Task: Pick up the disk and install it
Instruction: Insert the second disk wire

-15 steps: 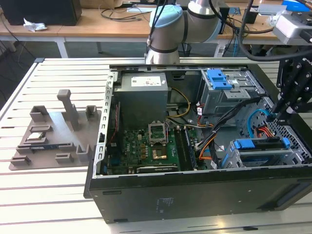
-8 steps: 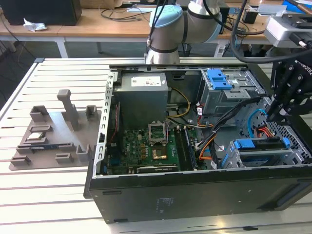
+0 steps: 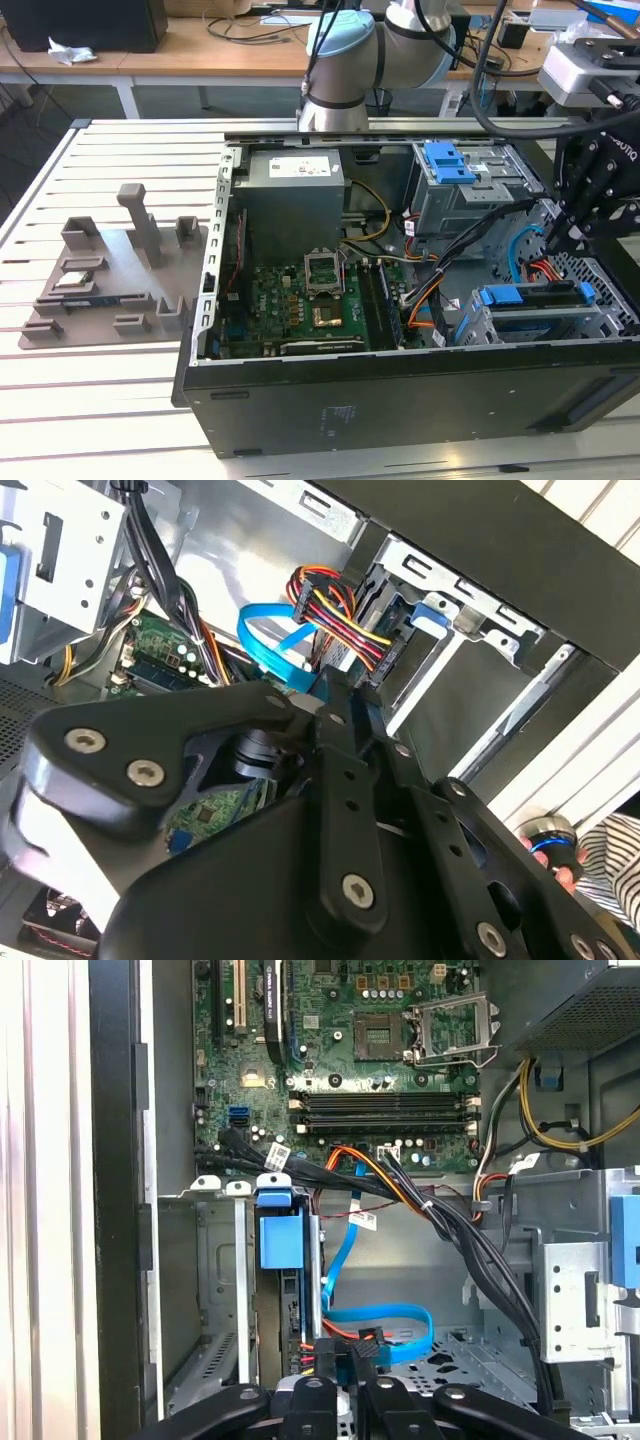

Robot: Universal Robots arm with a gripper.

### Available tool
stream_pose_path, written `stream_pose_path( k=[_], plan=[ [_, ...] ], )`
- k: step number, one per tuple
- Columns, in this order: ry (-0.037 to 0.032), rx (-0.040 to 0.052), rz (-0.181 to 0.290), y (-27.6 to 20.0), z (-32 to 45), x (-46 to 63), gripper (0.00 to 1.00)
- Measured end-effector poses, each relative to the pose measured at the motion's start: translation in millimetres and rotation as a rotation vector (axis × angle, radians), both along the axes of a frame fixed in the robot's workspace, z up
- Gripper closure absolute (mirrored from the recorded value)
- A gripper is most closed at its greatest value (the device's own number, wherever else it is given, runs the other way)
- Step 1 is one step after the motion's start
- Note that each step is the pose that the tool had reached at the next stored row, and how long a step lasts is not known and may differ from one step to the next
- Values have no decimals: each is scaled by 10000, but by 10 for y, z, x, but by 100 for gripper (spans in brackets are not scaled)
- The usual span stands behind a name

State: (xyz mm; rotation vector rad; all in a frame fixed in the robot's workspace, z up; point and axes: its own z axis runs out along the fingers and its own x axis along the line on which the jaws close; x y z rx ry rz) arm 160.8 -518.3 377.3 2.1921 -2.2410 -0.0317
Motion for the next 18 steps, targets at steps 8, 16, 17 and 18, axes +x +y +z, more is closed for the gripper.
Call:
stream_pose_path(
  k=[8,16,17,18],
  plan=[
    [0,-167,0,-132,-15,-16,84],
    [4,-221,9,-235,-148,-34,84],
    [4,-221,14,-234,-161,-35,84],
    [4,-220,21,-234,-174,-35,84]
  ],
)
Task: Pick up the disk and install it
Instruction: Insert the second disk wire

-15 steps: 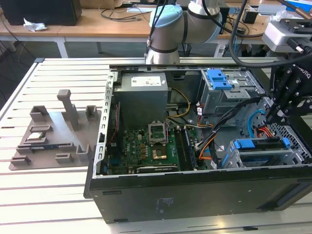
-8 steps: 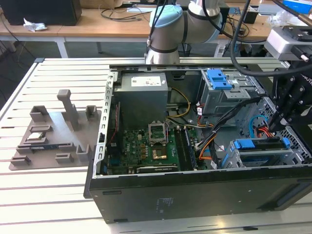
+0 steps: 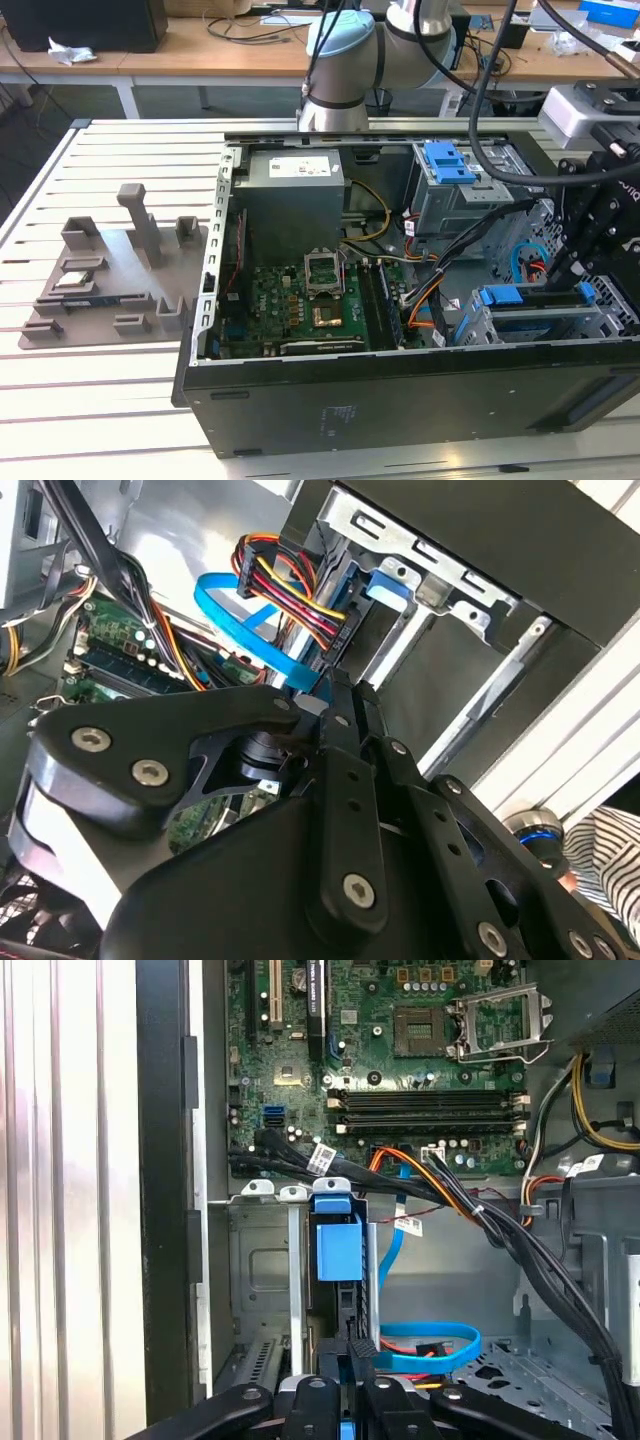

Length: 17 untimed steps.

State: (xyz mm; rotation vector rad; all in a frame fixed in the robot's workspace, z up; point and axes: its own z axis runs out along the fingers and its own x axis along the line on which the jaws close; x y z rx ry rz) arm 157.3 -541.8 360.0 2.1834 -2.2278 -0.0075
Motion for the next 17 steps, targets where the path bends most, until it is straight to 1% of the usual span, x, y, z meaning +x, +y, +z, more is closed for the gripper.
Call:
stream_pose_path(
  k=[3,11,17],
  plan=[
    [0,-1,49,0,-30,-1,84],
    [0,1,271,2,-66,-13,84],
    [0,0,366,32,-92,-16,84]
  ],
)
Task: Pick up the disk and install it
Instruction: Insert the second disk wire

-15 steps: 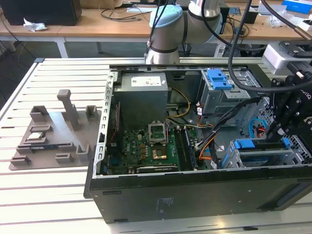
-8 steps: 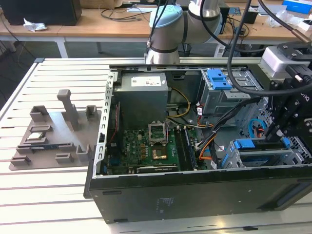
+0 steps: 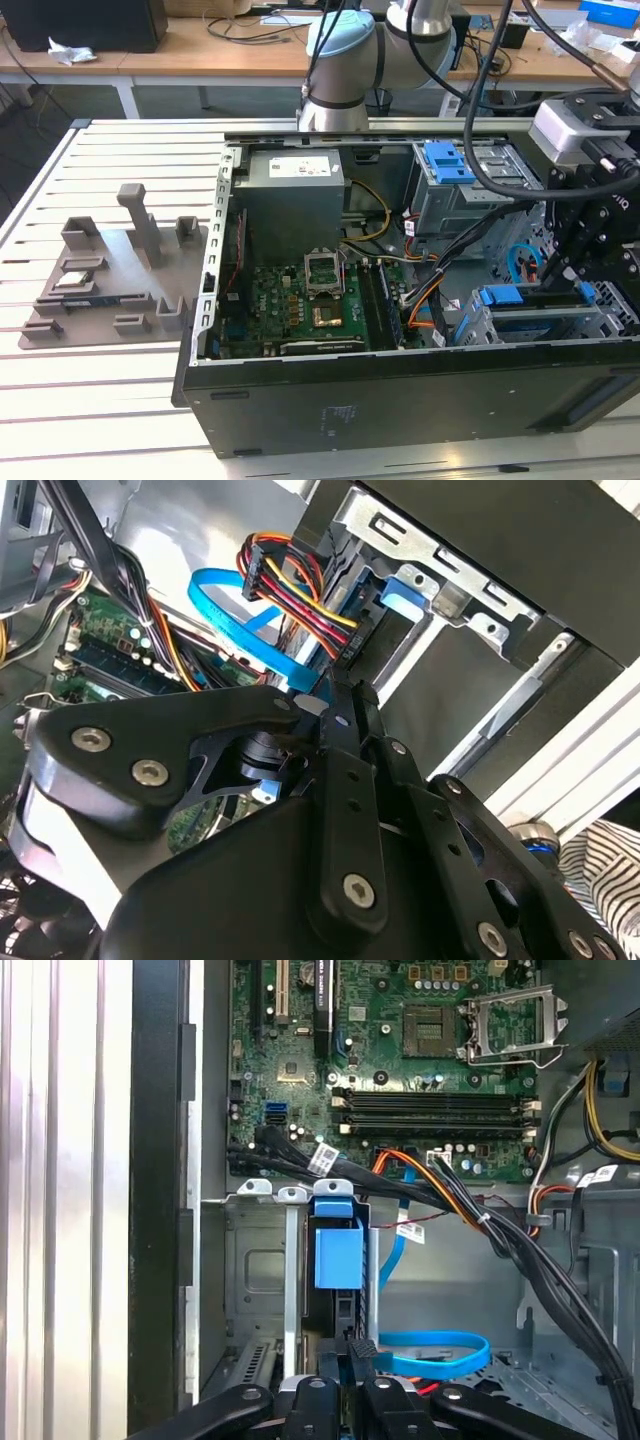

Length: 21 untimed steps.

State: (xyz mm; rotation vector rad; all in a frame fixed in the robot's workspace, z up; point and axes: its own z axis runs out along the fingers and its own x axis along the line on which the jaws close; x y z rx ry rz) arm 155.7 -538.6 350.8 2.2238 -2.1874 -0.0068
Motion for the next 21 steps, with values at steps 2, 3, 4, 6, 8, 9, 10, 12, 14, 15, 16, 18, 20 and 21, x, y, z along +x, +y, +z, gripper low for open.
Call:
stream_pose_path(
  k=[2,3,4,6,8,9,10,12,14,15,16,18,20,21],
  plan=[
    [1,2,12,9,-7,1,84],
    [0,0,15,9,-11,1,84],
    [0,-1,18,9,-15,1,84],
    [0,0,19,9,-24,1,84],
    [-1,-1,21,10,-30,-2,84],
    [-1,1,19,9,-32,-10,84],
    [1,1,20,10,-34,-23,84],
    [-1,-1,19,9,-38,-61,84],
    [0,-3,20,9,-47,-66,84],
    [1,-5,19,8,-51,-68,84],
    [0,-5,19,8,-59,-71,84],
    [-1,-2,21,8,-69,-77,84],
    [0,-1,21,8,-70,-78,84],
    [0,0,20,8,-69,-79,84]
  ],
)
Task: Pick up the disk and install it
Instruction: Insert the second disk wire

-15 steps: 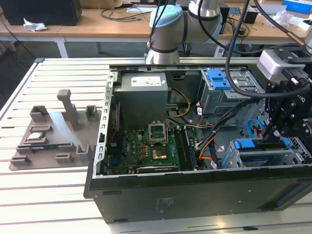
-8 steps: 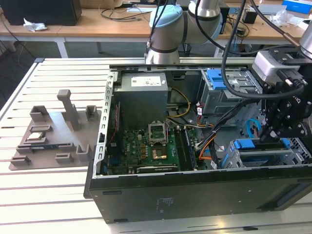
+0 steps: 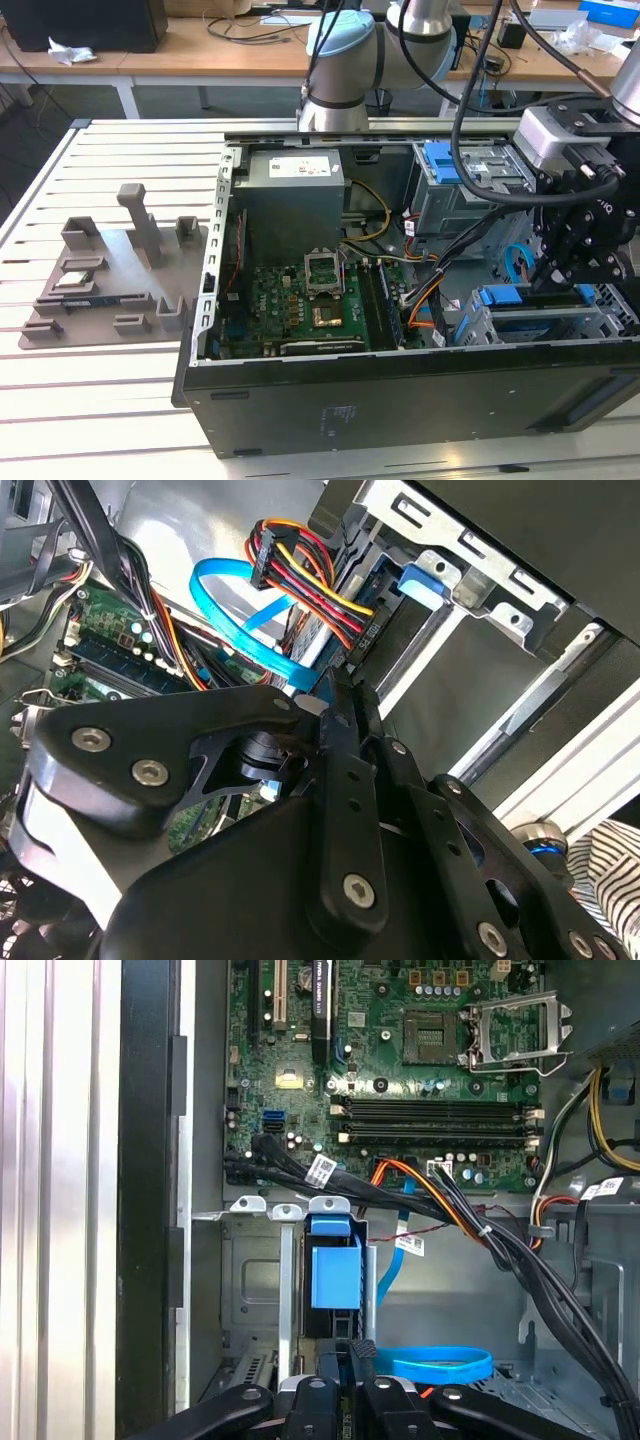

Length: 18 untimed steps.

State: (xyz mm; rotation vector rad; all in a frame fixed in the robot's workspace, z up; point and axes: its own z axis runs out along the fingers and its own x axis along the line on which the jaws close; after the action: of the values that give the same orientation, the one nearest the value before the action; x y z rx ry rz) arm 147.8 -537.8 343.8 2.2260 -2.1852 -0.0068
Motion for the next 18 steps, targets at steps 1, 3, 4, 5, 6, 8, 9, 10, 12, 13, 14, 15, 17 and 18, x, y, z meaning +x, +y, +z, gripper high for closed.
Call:
stream_pose_path(
  k=[1,3,4,5,6,8,9,10,12,13,14,15,17,18],
  plan=[
    [0,12,0,0,4,0,84],
    [2,32,-1,0,15,0,84],
    [2,35,0,-1,19,3,84],
    [0,35,1,0,22,8,84],
    [0,37,6,3,23,25,84],
    [0,36,14,6,24,47,84],
    [0,38,18,8,23,55,84],
    [2,37,24,10,23,67,84],
    [1,41,24,10,22,68,84],
    [1,47,25,10,18,68,84],
    [1,53,28,11,10,69,84],
    [2,53,28,11,4,69,84],
    [5,52,28,11,-11,69,84],
    [6,50,27,11,-17,68,84]
  ],
)
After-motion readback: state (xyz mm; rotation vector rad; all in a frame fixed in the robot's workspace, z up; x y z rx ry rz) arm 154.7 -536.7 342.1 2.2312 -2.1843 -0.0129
